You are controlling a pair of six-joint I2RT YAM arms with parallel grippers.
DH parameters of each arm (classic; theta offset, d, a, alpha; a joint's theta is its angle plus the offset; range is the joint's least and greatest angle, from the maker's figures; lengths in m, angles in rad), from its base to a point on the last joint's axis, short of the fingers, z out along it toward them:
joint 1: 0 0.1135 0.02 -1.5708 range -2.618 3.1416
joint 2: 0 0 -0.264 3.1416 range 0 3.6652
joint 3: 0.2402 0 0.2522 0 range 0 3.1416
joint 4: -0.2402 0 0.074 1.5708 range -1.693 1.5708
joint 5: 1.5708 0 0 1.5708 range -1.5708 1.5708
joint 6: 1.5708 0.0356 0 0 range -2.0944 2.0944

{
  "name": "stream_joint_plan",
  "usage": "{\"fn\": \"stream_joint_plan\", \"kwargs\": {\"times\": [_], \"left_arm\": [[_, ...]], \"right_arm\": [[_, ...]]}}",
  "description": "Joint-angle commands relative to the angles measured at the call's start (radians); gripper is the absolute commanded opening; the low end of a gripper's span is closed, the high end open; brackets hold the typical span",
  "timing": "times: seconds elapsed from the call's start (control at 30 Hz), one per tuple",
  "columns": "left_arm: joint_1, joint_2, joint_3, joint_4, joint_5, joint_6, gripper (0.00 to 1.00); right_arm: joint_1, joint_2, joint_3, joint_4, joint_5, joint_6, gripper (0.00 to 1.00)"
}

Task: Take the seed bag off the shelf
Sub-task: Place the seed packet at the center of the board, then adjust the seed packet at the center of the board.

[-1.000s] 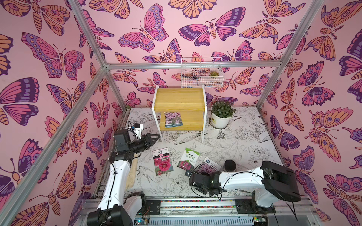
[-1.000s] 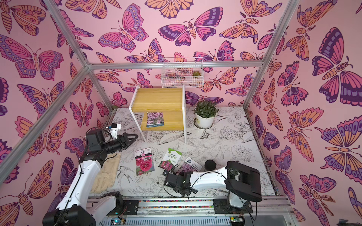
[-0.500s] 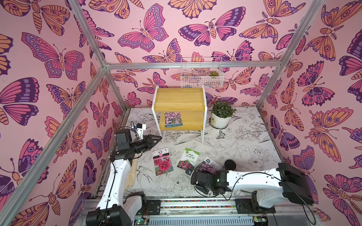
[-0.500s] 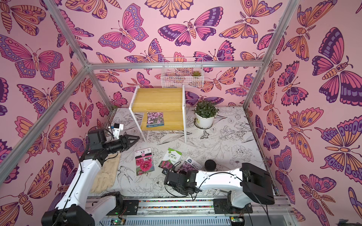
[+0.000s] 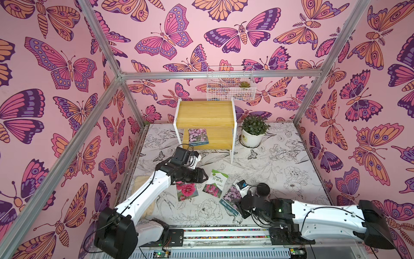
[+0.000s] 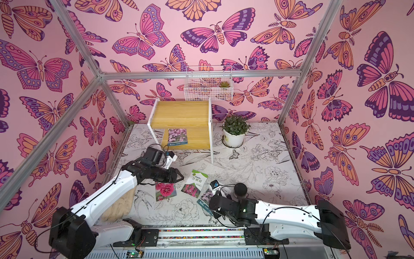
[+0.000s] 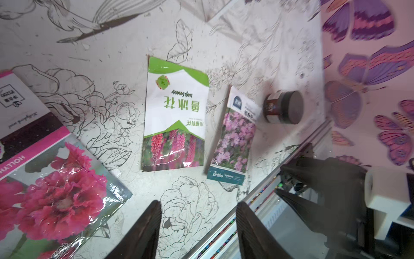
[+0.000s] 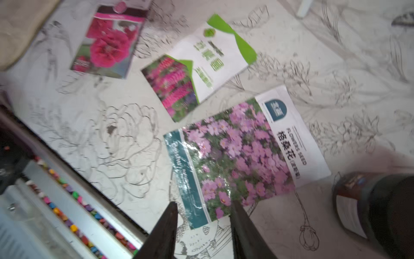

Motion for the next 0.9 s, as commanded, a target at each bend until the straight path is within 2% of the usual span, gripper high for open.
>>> {"fn": "stream_joint_plan", "kwargs": {"times": [0.0,0.13,0.27,0.43,0.63,0.77,0.87], "left_arm": [[-0.075,0.095,0.040,0.004,-0.156,0.000,0.57],[-0.087,0.210,0.060,0.067,-0.171,-0.017,0.56],[-0.100,0.312,0.108,0.073,-0.242,-0.022,0.55],[-0.120,0.381,0.141,0.099,-0.295,-0.038,0.55],[-0.131,0.431,0.131,0.146,-0.302,-0.046,0.59],[-0.132,0.505,0.142,0.154,-0.289,-0.050,0.56],[-0.132,0.519,0.136,0.155,-0.323,-0.065,0.55]], "right_arm": [[-0.010,0.038,-0.030,0.104,0.039,0.132,0.42],[-0.042,0.150,-0.041,0.124,0.056,0.174,0.44],[-0.084,0.178,-0.083,0.220,0.054,0.178,0.44],[-0.172,0.200,-0.108,0.286,0.031,0.130,0.44],[-0.185,0.287,-0.065,0.298,0.026,0.096,0.44],[-0.198,0.367,-0.041,0.318,0.007,0.087,0.44],[-0.209,0.415,-0.023,0.342,-0.007,0.069,0.44]]}}
